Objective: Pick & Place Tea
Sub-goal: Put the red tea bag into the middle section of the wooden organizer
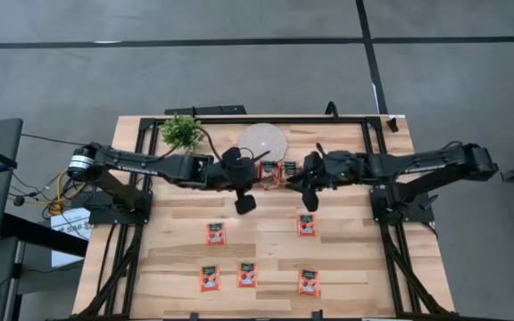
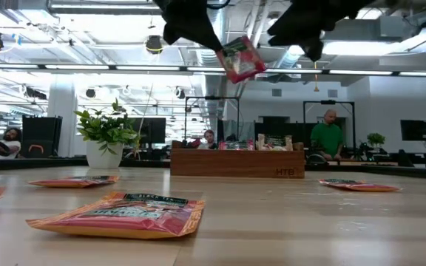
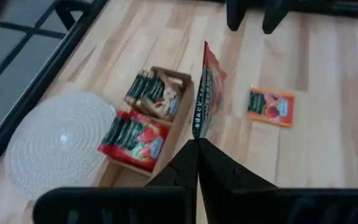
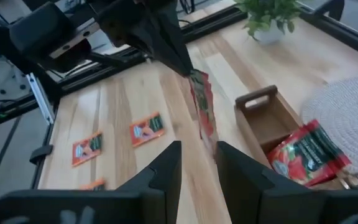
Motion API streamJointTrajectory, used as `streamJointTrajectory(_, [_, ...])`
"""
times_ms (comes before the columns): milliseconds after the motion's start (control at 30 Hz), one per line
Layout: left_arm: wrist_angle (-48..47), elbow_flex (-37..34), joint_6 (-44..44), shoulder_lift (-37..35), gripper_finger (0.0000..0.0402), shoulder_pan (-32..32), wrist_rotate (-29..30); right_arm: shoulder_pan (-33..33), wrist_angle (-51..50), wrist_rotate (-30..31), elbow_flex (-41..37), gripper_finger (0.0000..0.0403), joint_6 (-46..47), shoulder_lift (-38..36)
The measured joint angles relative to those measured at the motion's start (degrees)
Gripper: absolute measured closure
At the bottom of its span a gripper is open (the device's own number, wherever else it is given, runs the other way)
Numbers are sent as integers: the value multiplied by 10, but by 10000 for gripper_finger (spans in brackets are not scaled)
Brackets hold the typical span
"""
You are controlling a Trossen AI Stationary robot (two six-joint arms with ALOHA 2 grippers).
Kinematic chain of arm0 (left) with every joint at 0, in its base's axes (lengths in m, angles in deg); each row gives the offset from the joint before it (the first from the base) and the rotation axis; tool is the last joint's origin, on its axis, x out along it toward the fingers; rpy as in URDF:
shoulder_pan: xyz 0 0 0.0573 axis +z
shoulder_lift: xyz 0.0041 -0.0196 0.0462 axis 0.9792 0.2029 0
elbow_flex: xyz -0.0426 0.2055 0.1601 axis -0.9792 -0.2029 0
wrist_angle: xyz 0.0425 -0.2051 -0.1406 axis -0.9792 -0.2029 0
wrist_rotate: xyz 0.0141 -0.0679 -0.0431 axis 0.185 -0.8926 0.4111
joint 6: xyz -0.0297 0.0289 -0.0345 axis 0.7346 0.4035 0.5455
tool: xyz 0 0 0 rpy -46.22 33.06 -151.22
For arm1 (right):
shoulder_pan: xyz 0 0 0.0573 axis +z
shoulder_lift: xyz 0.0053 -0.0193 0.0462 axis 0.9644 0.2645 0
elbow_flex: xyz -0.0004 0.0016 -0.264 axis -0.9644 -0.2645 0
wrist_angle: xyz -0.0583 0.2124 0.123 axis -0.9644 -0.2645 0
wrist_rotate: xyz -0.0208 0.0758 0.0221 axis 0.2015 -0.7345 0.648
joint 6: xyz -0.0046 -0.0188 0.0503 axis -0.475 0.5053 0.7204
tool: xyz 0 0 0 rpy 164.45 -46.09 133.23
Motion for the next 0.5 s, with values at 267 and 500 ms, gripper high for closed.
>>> streamJointTrajectory(267, [-20,0,-15,0,401,7,-1,-43,29,-33,0,284,-10,26])
streamJointTrajectory(500, [-20,0,-28,0,401,13,-6,-70,30,-34,0,222,-23,26])
